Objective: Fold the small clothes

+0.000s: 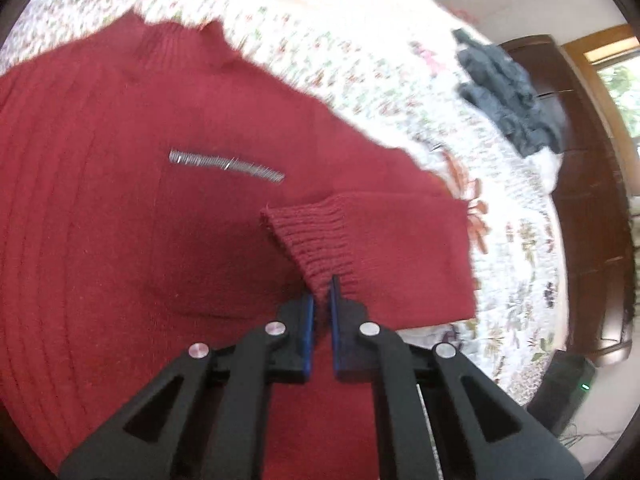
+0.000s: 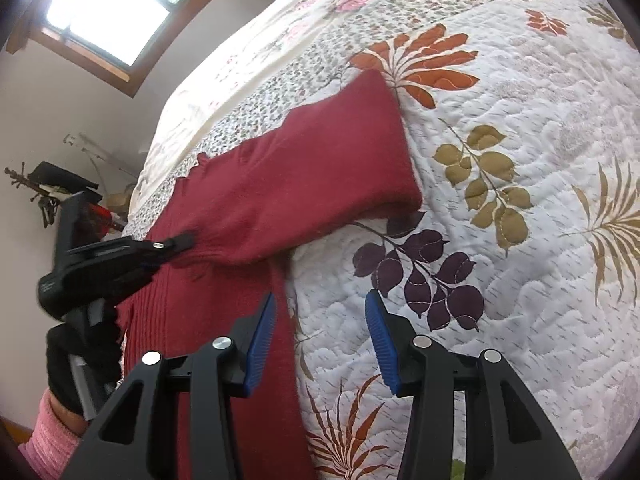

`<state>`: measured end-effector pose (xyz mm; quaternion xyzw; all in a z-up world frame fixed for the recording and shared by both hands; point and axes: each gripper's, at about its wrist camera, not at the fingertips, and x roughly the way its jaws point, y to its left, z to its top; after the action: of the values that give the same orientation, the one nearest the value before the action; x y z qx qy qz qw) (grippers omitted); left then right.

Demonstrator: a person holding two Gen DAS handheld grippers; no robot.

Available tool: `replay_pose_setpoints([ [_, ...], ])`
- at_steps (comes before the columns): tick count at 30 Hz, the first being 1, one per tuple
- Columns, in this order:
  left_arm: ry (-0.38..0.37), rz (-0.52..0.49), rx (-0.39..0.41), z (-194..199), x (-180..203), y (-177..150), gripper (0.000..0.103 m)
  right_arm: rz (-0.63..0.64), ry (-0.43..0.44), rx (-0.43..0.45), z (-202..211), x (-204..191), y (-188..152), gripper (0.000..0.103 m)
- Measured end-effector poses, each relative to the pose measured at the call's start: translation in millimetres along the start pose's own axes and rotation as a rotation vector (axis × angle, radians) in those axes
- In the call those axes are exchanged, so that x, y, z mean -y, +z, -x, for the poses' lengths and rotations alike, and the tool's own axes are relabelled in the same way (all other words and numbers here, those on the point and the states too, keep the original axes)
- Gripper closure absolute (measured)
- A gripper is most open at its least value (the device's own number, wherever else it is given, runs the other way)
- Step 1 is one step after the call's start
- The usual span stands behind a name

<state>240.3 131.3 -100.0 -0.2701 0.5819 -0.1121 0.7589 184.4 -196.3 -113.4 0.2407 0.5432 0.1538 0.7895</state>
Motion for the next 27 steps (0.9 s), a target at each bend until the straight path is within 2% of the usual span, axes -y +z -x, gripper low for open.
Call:
replay_pose_setpoints([
  [4, -0.02, -0.028, 0.074, 35, 0, 5, 0.099, -0.004, -0.009, 0.007, 4, -1, 2, 0.056],
  [10, 0.046, -0.052, 0.18, 86, -26, 17, 0.099, -0.008, 0.0, 0.007, 1, -8, 15, 0.055],
  [14, 0.097, -0.032, 0.223, 111, -55, 29, 0.099, -0.043, -0.01, 0.004, -13, -14, 30, 0.038],
  [16, 0.124, -0.015, 0.249, 124, -71, 35, 0.099, -0.063, -0.003, -0.007, -23, -15, 38, 0.037],
  [22, 0.181, 0.031, 0.289, 155, -122, 44, 0.099, -0.046, -0.015, -0.063, -62, -34, 60, 0.037],
  [27, 0.219, 0.077, 0.275, 154, -160, 46, 0.099, -0.021, -0.033, -0.114, -93, -48, 63, 0.039],
])
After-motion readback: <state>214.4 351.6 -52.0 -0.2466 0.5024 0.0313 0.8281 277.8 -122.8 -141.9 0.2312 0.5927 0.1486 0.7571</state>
